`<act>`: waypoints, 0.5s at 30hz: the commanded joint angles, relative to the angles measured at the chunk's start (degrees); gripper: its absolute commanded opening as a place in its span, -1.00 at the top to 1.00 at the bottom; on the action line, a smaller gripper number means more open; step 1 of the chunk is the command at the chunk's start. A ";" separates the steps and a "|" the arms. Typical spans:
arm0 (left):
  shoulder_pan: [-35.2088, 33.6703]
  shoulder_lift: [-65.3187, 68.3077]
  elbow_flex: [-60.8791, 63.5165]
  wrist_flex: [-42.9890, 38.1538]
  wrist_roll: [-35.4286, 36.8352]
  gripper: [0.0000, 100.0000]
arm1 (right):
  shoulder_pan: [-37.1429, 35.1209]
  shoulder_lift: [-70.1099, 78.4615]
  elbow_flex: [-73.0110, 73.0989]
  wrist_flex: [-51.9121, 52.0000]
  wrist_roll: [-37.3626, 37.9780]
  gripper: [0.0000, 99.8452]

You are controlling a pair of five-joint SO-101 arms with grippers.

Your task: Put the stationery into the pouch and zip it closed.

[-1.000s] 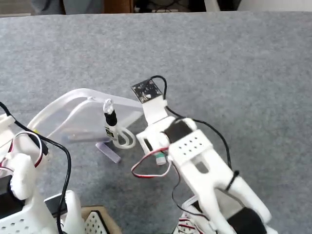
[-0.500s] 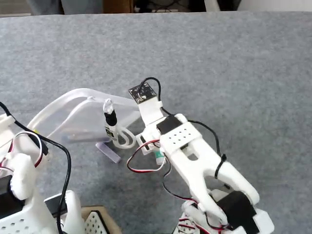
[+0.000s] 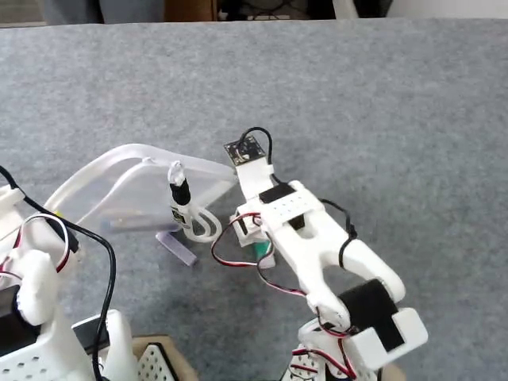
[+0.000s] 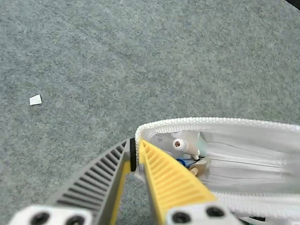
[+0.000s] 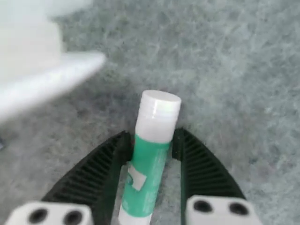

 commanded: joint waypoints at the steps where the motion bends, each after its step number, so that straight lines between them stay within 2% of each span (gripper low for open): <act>1: -0.66 0.44 -2.24 0.26 -0.26 0.95 | 0.70 1.01 -2.68 -1.76 -0.18 0.68; 3: -0.75 0.44 -2.24 0.26 -0.26 0.95 | 0.62 1.10 -2.68 -1.85 -0.18 0.73; 7: -0.75 0.44 -2.24 0.26 -0.26 0.95 | 0.62 1.01 -5.49 -1.49 -0.18 0.98; 12: -0.75 0.44 -2.24 0.26 -0.26 0.95 | 0.62 0.84 -7.96 -1.05 -0.18 0.98; 15: -0.66 0.44 -2.15 0.26 -0.26 0.95 | 0.62 -1.98 -10.33 2.64 0.35 0.98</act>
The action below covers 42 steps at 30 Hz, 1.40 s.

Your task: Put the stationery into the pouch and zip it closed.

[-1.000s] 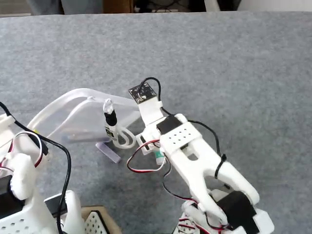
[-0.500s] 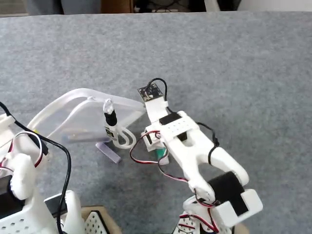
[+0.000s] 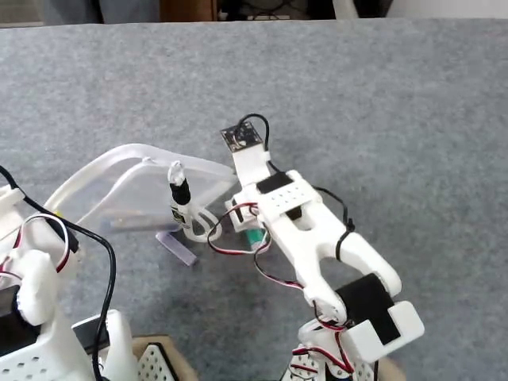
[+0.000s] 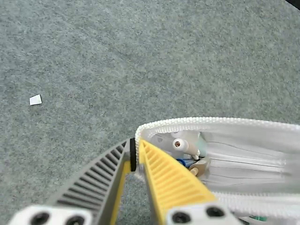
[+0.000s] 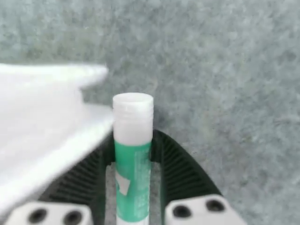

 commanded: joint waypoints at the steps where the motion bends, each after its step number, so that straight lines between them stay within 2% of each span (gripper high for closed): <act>1: -0.57 0.44 -2.15 0.26 -0.26 0.95 | 0.26 -4.97 -4.70 3.96 1.14 0.98; 6: -0.31 0.44 -2.15 0.26 -0.26 0.95 | 0.18 -18.59 -9.19 10.11 5.36 0.98; 11: -0.31 0.44 -2.24 0.26 -0.26 0.95 | -0.44 -38.73 -12.35 9.32 10.29 0.98; 14: -0.31 0.44 -2.24 0.26 -0.26 0.95 | -4.13 -49.89 -12.53 3.96 13.98 0.98; 18: -0.31 0.44 -2.24 0.26 -0.26 0.95 | -12.66 -58.86 -12.62 -0.88 17.49 0.98; 22: -0.31 0.44 -2.07 0.26 -0.26 0.95 | -18.46 -60.62 -12.70 -6.42 17.23 0.98; 30: -0.22 0.44 -1.80 0.35 -0.35 0.95 | -24.53 -55.78 -12.70 -28.84 17.58 0.98; 38: 6.20 0.44 -1.71 0.35 -0.44 0.95 | -35.52 -50.15 -12.70 -34.29 17.58 0.98; 42: 7.96 0.44 -1.63 0.35 -0.62 0.95 | -37.10 -49.54 -12.35 -37.63 17.67 0.98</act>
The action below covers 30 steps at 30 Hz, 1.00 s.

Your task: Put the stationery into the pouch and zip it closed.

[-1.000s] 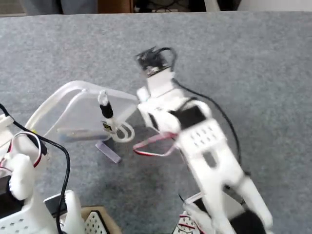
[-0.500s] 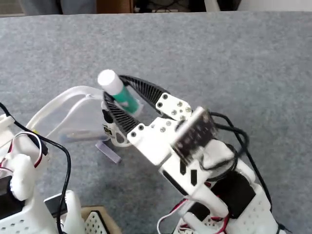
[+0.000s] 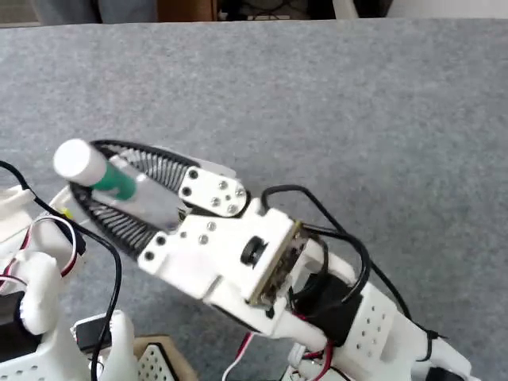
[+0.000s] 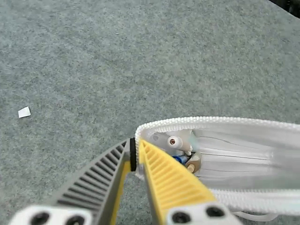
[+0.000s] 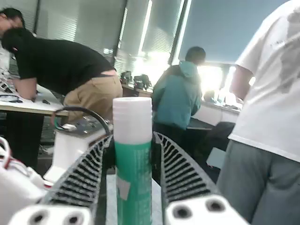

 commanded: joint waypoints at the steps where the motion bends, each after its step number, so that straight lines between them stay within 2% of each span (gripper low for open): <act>1: 1.98 0.53 -1.01 0.70 -0.53 0.95 | -1.14 0.22 -2.24 -3.25 0.53 0.98; 9: 4.44 -1.49 -1.10 0.70 -0.62 0.95 | -0.09 -0.40 -0.22 -3.52 -1.05 0.98; 15: 6.02 -8.62 -1.27 0.70 -0.35 0.95 | 7.47 -0.04 0.04 -3.25 -8.35 0.98; 18: 9.10 -10.37 -1.01 0.62 -0.26 0.95 | 12.04 -0.22 2.42 -3.16 -13.80 0.98; 21: 9.19 -10.46 -0.92 0.62 -0.26 0.95 | 14.59 -0.31 4.70 -2.20 -19.34 0.98; 26: 9.19 -10.46 -0.84 0.62 -0.26 0.95 | 14.59 -0.40 4.26 6.42 -28.04 0.98; 30: 9.19 -10.46 -0.84 0.53 -0.26 0.95 | 12.31 -2.42 3.47 10.55 -30.59 0.98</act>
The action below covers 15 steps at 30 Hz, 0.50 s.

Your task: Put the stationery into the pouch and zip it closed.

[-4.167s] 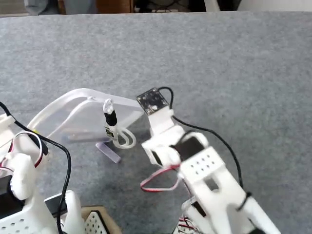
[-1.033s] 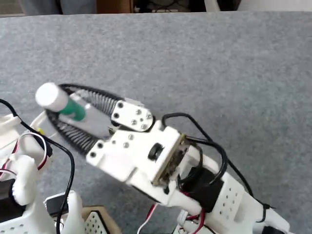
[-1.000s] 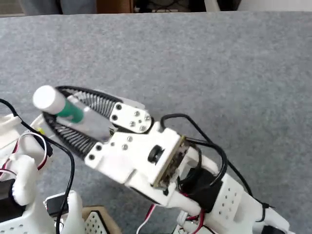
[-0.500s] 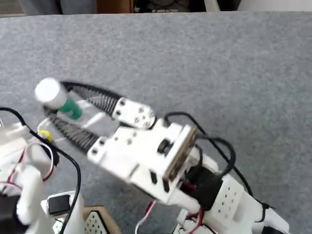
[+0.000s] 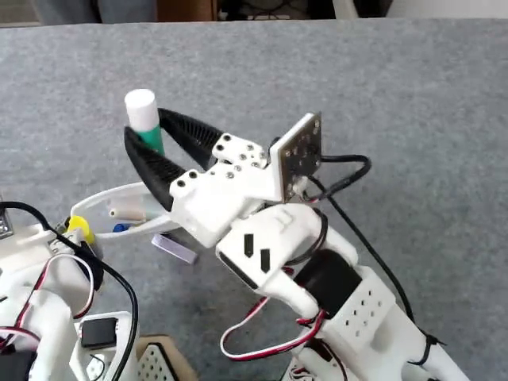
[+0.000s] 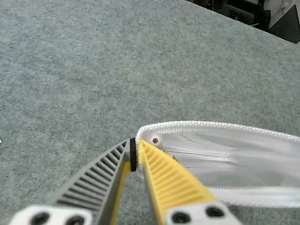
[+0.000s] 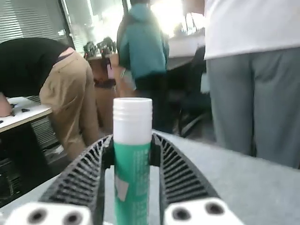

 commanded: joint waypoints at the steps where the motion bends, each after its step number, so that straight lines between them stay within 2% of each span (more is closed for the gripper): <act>1: 0.48 -0.18 -0.92 0.09 -0.18 0.95 | -2.29 -3.03 -1.45 3.08 -1.93 0.98; 15: 0.40 -0.18 -0.84 0.09 -0.35 0.95 | -2.46 -8.57 10.77 3.08 -1.49 0.98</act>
